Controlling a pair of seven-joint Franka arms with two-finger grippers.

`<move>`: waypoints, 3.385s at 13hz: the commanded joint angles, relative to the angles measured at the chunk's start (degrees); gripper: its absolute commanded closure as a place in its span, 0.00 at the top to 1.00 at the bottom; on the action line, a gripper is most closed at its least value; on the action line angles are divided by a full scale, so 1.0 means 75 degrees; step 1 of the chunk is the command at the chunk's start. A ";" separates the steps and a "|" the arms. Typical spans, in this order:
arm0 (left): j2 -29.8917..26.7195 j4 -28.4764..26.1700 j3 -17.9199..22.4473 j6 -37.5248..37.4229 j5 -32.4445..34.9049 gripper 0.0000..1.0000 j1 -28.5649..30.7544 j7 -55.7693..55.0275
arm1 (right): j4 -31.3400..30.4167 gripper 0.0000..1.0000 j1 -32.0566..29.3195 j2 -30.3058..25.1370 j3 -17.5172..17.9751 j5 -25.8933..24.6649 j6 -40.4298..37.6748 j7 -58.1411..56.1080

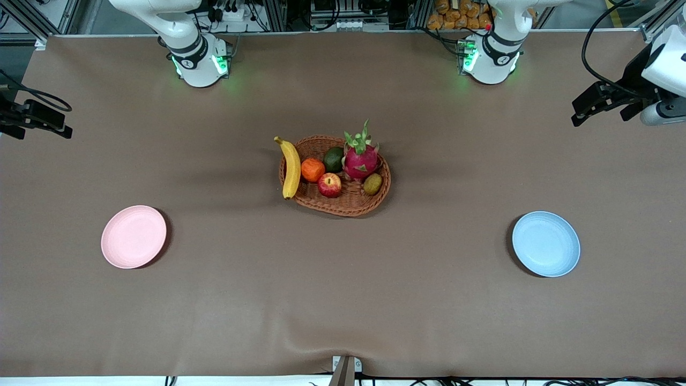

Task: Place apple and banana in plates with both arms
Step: 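Move the left gripper from rest toward the fruit basket, then lower the left gripper into the basket and grasp the red apple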

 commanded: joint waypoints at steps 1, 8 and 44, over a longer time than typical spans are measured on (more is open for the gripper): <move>-0.0037 0.0038 0.0025 0.0041 -0.0185 1.00 0.0052 0.0065 | 0.0011 1.00 -0.0162 -0.0063 0.0092 -0.0075 0.0019 0.0125; 0.0828 0.0413 -0.0278 0.0076 -0.0232 1.00 -0.0461 -0.0040 | 0.0023 1.00 -0.0162 -0.0063 0.0080 -0.0180 0.0124 0.0476; 0.7182 0.1937 0.0154 0.5701 -0.0467 1.00 -0.6077 -0.6896 | 0.0105 1.00 -0.0162 -0.0040 0.0068 -0.0191 0.0112 0.0477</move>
